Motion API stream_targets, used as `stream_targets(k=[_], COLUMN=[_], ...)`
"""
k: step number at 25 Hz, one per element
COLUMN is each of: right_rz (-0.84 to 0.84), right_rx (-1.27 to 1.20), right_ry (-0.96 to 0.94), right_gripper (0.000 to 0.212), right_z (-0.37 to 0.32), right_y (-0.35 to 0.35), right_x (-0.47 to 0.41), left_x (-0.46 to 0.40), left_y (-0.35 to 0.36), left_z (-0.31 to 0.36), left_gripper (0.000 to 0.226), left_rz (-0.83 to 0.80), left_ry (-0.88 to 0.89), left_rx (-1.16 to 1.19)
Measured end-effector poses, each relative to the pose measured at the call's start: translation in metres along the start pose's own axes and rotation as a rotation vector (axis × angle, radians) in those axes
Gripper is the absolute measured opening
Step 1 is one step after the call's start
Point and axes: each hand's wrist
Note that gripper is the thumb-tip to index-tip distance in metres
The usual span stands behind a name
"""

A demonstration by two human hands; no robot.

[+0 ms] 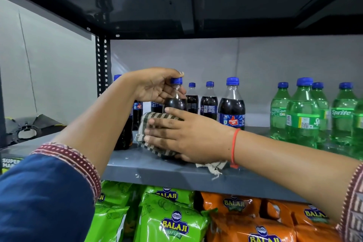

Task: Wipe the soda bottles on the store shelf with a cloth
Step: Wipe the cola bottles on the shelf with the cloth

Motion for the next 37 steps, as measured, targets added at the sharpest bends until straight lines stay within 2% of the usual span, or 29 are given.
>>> stream_targets(k=[3,6,9,11,13,14,15,17,19,21,23,25,26,29,31,35,37], right_rz=[0.090,0.114,0.229,0.310,0.342,0.336,0.315,0.267,0.231,0.229,0.250,0.241,0.197,0.013,-0.002,-0.013,-0.026], right_rx=[-0.026,-0.057,-0.137,-0.217,-0.262,-0.251,-0.219,-0.156,-0.098,-0.069,-0.079,-0.059,-0.008,0.160,0.198,0.218,0.255], right_ry=[-0.038,-0.062,-0.009,0.013,0.040,0.058,0.077,0.106,0.110,0.108,0.123,0.144,0.153,0.116,0.049,0.085,0.031], right_gripper=[0.040,0.036,0.033,0.033,0.044,0.049,0.051,0.048,0.041,0.037,0.035,0.031,0.032,0.054,0.054,0.056,0.057], right_z=[-0.008,-0.018,-0.022,-0.020,-0.015,-0.012,-0.009,-0.002,0.002,0.006,0.013,0.017,0.017,0.017,0.026,0.034,0.033], right_y=[-0.007,-0.023,-0.047,-0.064,-0.074,-0.075,-0.075,-0.069,-0.059,-0.047,-0.036,-0.024,-0.015,0.002,0.005,0.007,0.009], right_x=[0.005,0.014,0.033,0.051,0.069,0.077,0.085,0.099,0.112,0.119,0.122,0.124,0.125,0.126,0.124,0.120,0.119], left_x=[-0.002,-0.001,0.006,0.009,0.010,0.011,0.011,0.006,-0.010,-0.026,-0.035,-0.040,-0.041,-0.042,-0.041,-0.041,-0.042], left_y=[-0.001,0.000,0.003,0.007,0.016,0.023,0.032,0.057,0.079,0.092,0.098,0.100,0.100,0.098,0.096,0.096,0.096], left_z=[-0.001,0.002,0.010,0.021,0.038,0.049,0.059,0.073,0.073,0.067,0.061,0.057,0.056,0.056,0.056,0.056,0.057], left_gripper=[0.044,0.040,0.034,0.020,0.021,0.023,0.021,0.018,0.032,0.040,0.031,0.021,0.019,0.017,0.018,0.018,0.019], left_rz=[-0.004,-0.002,0.062,0.230,0.476,0.558,0.563,0.417,0.244,0.157,0.099,0.039,0.018,-0.002,-0.002,-0.018,-0.024], left_ry=[-0.007,-0.033,-0.035,0.088,0.310,0.433,0.525,0.551,0.400,0.242,0.153,0.122,0.118,0.104,0.096,0.094,0.090], left_rx=[0.008,0.024,0.007,-0.045,-0.075,-0.065,-0.055,-0.087,-0.106,0.030,0.189,0.248,0.254,0.222,0.227,0.241,0.242])
Point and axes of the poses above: each hand's wrist, its own x-axis away from the middle knuckle, its own y-axis out of the palm, z = x × y, and after that the axes turned 3 degrees about -x, right-handed
